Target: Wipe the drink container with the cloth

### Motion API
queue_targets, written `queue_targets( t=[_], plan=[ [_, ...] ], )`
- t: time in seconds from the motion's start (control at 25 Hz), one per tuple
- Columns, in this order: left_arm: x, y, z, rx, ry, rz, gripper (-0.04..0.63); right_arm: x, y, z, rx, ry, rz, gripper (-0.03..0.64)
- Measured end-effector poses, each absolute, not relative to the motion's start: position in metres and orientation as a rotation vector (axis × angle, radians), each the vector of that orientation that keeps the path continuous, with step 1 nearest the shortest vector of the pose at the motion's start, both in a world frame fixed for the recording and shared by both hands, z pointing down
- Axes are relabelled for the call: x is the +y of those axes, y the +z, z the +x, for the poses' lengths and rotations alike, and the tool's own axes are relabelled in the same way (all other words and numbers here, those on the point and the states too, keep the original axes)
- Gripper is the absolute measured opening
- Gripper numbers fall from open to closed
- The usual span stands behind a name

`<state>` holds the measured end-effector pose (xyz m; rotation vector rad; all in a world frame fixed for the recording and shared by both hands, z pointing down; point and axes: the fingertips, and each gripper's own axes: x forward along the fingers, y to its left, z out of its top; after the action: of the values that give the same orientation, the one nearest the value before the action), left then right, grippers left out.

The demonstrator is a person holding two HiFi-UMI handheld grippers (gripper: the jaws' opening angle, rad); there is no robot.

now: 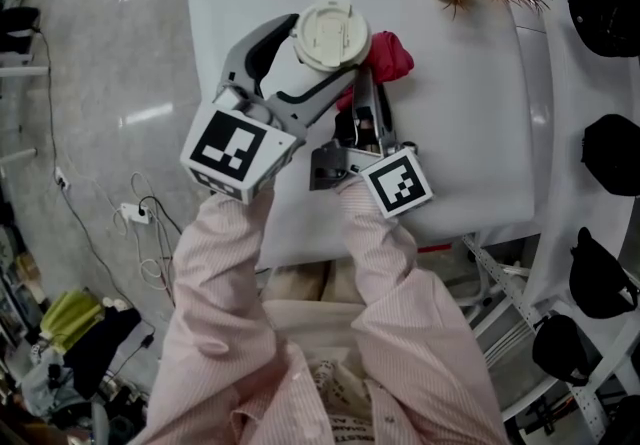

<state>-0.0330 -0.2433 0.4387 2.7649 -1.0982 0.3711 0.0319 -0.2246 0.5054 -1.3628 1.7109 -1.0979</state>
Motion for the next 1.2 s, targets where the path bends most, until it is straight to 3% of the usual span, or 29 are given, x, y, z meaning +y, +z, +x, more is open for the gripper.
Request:
queue_targets(
  t=[0.64,1.2],
  plan=[
    [-0.243,0.44,-0.033,-1.107,0.352,2.751,0.371,-0.231,0.552,0.031,1.698,-1.209,-1.409,0.048],
    [-0.242,0.442,-0.033,-1.094,0.415,2.706,0.371,-0.236,0.516,0.058,2.099,-1.318,-1.286,0.048]
  ],
)
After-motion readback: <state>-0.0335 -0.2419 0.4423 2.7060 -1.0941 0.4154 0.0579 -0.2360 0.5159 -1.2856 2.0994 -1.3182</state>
